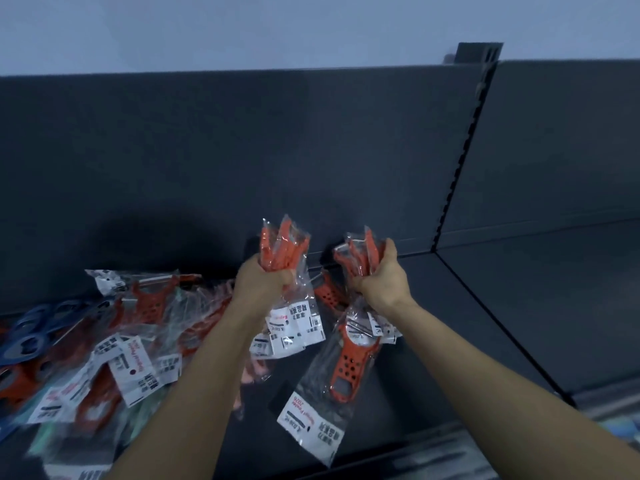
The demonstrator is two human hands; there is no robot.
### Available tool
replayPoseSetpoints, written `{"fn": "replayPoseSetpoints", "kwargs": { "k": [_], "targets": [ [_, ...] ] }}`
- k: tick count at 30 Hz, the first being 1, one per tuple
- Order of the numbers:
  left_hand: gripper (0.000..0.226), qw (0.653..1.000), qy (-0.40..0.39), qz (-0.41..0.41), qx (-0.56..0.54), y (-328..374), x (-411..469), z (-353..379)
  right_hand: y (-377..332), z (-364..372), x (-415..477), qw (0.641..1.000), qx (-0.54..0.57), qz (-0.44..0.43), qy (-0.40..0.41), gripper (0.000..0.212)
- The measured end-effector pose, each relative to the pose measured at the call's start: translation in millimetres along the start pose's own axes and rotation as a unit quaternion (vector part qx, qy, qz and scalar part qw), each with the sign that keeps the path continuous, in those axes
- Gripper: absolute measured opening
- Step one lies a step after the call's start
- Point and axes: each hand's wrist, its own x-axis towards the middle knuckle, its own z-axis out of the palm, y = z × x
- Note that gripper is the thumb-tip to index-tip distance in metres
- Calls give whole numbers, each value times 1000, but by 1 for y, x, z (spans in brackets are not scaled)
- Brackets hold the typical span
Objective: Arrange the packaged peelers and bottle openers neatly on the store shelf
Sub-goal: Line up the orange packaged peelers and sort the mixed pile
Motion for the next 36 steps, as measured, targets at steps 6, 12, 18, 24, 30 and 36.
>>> {"fn": "replayPoseSetpoints", "kwargs": {
  "k": [6,12,18,24,30,36],
  "targets": [
    [13,996,-84,3,-14,14,-17,39,7,-45,6,999,38,-25,27,95],
    [14,994,-106,-16,-19,23,-19,110,29,-109,25,997,58,-48,32,96],
    [17,992,-104,-26,-65,36,-23,219,62,-206,49,996,54,-61,33,96],
    [24,987,-132,-26,-90,48,-28,333,102,-308,76,997,44,-44,51,97],
    [22,978,-185,-35,-89,55,-22,416,136,-370,93,996,28,-13,81,96],
    [17,968,-226,-36,-107,60,-2,490,161,-428,106,990,-8,-1,138,94]
  ]
}}
